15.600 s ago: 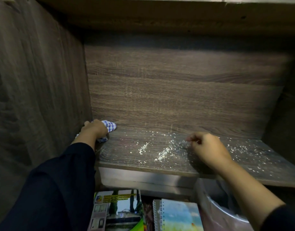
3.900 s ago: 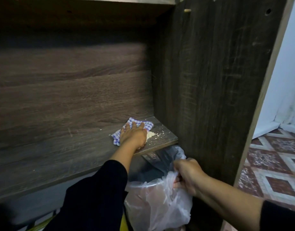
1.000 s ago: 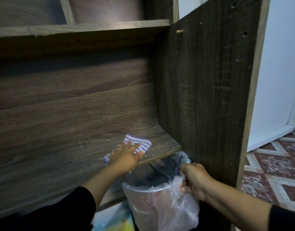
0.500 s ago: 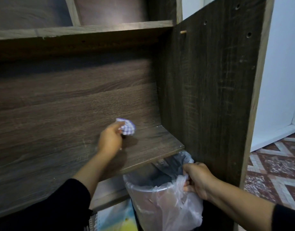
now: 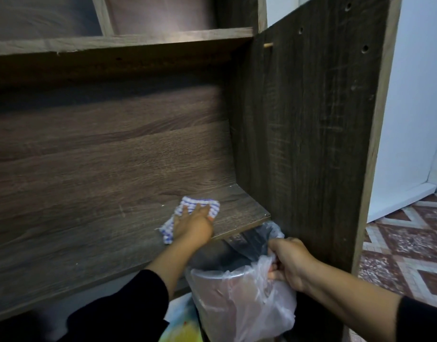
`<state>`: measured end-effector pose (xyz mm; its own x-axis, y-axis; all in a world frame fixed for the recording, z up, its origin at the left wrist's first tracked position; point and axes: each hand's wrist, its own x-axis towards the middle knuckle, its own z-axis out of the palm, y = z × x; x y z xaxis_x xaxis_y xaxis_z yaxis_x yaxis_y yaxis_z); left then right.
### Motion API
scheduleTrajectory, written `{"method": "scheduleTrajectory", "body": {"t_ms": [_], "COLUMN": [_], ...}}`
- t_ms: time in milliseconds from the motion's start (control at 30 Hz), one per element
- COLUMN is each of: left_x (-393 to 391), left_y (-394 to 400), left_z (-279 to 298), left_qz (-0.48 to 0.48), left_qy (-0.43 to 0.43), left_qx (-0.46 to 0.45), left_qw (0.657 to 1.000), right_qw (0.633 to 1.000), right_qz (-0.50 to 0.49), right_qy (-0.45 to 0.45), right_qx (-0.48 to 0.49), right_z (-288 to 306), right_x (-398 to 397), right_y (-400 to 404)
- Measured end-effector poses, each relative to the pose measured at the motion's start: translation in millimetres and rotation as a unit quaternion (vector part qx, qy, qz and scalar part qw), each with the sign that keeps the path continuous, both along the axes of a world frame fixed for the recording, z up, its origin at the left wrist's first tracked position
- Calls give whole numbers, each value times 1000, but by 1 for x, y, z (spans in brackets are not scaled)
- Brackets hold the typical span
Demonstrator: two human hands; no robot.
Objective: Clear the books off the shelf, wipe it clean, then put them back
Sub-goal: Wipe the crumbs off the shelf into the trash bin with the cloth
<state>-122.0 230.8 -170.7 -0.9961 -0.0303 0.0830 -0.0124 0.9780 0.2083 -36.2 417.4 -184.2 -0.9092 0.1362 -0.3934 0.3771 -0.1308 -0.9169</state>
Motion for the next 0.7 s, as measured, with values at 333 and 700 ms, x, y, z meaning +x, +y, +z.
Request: {"method": "scheduleTrajectory", "body": {"t_ms": [333, 700], "left_x": [5, -25], "left_y": [50, 64], "left_z": [22, -4], "left_qz": [-89, -237], "left_qy": [147, -6], "left_qx": [433, 116], "left_qw": [885, 964], "right_qw": [1000, 1000], "right_qz": [0, 2], "right_qy": [6, 4], "right_qx": [1, 10], "right_z": [-5, -14], "right_x": [-5, -11], "right_y": [0, 1]}}
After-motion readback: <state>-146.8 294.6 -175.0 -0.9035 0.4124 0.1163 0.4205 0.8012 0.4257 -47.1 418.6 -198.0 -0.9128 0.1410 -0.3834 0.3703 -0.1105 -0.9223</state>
